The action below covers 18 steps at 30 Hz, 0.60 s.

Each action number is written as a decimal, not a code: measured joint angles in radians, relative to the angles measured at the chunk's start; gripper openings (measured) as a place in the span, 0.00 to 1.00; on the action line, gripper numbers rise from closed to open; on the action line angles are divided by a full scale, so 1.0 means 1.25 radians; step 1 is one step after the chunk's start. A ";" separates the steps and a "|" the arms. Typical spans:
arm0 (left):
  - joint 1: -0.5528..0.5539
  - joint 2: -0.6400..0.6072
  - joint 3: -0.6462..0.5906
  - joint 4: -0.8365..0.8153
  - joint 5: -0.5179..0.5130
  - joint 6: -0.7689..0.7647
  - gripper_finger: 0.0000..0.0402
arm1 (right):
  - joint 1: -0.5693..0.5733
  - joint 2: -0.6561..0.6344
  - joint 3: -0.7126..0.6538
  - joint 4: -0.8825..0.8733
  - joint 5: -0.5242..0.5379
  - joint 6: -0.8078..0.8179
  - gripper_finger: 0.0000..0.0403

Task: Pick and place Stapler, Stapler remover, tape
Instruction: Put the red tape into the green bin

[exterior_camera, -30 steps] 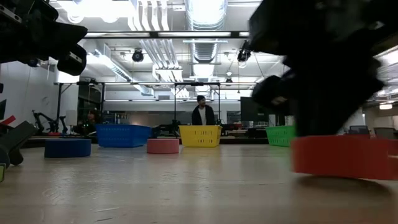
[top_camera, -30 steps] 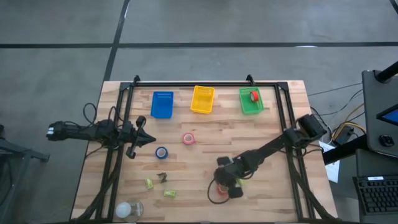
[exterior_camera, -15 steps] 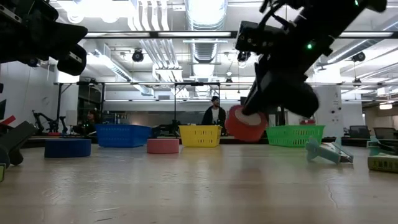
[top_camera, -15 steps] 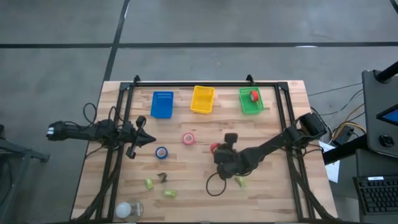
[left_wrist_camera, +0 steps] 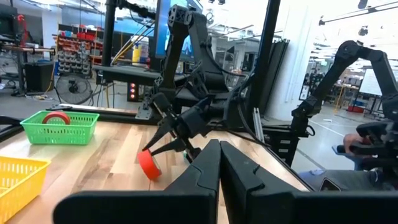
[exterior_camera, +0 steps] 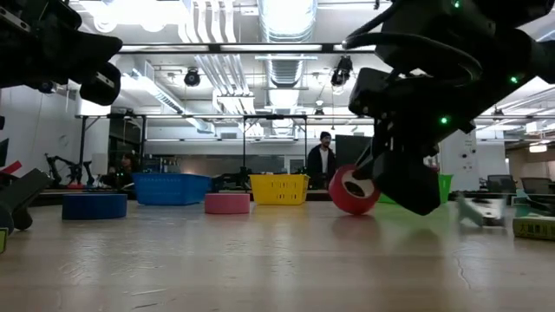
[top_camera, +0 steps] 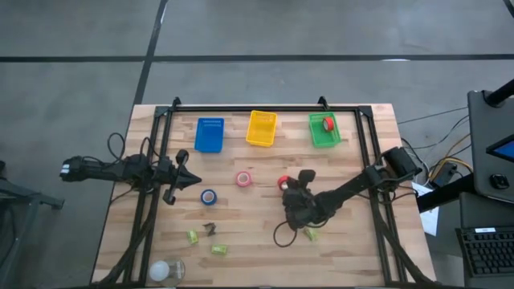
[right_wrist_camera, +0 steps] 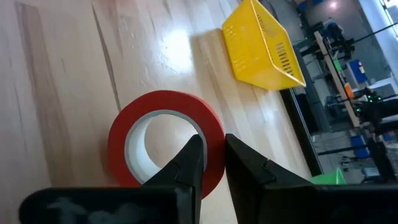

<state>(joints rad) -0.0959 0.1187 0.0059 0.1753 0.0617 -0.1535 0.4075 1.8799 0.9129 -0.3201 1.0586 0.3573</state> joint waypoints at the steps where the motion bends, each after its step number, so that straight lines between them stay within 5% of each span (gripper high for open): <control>1: 0.000 0.000 0.000 0.000 0.000 0.000 0.02 | 0.003 -0.001 -0.001 -0.003 -0.001 0.008 0.14; 18: 0.000 0.001 0.000 -0.003 0.000 0.000 0.02 | 0.107 0.000 0.009 0.027 -0.017 0.035 0.40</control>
<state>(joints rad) -0.0962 0.1204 0.0059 0.1711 0.0620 -0.1535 0.5416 1.8805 0.9237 -0.2868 1.0377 0.4007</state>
